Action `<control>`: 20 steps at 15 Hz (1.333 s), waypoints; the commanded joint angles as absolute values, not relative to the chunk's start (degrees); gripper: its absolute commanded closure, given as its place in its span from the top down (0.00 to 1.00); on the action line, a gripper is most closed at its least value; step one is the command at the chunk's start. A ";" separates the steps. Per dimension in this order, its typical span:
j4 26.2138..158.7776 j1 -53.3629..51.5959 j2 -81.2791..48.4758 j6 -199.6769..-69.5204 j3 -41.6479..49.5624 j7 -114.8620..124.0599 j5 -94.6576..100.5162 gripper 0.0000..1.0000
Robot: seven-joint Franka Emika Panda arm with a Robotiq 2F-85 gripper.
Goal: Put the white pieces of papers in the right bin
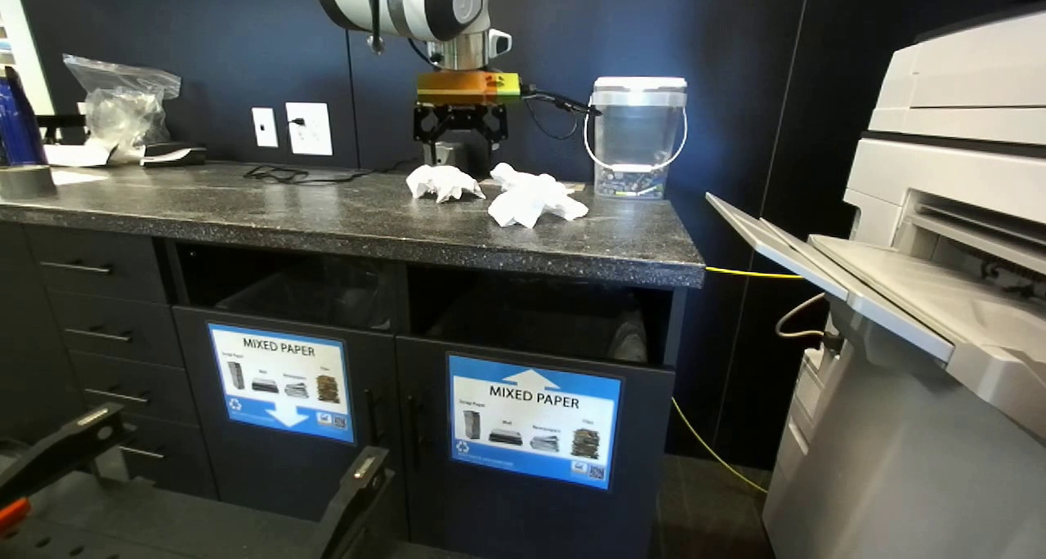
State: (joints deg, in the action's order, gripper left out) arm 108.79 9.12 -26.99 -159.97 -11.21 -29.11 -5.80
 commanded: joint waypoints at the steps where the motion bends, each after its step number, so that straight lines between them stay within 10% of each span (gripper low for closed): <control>1: 100.31 10.93 -33.42 -162.87 -14.89 -37.51 -4.00 1.00; 20: 69.74 12.25 -59.31 -160.33 -27.63 -77.17 -3.61 1.00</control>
State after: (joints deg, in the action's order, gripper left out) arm 76.53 14.20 -55.12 -161.86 -28.02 -74.76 -4.20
